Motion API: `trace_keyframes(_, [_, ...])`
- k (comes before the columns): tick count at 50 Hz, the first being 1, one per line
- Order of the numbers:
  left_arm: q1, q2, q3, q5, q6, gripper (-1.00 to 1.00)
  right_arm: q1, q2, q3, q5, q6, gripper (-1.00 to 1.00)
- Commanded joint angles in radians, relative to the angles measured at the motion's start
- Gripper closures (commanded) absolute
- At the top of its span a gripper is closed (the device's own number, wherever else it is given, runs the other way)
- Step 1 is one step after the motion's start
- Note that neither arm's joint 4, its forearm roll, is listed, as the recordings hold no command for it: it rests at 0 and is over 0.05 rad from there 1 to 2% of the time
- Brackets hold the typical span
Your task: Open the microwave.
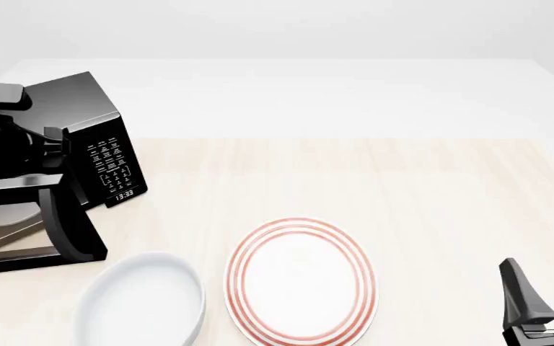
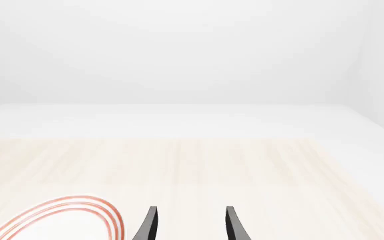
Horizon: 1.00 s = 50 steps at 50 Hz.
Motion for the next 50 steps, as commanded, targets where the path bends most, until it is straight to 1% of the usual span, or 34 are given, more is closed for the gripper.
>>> trace_keyframes(1, [0.017, 0.009, 0.03, -0.036, -0.002, -1.0, 0.0, 0.0, 0.0, 0.0, 0.0, -1.0])
trace_keyframes(6, [0.022, 0.007, 0.056, -0.054, -0.013, -1.0, 0.0, 0.0, 0.0, 0.0, 0.0, -1.0])
trace_keyframes(14, [0.033, -0.002, 0.068, -0.065, -0.027, -1.0, 0.0, 0.0, 0.0, 0.0, 0.0, -1.0])
trace_keyframes(25, [0.042, -0.002, 0.07, -0.071, -0.025, -1.0, 0.0, 0.0, 0.0, 0.0, 0.0, -1.0])
trace_keyframes(50, [0.048, -0.022, 0.109, -0.084, -0.017, -1.0, 0.0, 0.0, 0.0, 0.0, 0.0, -1.0])
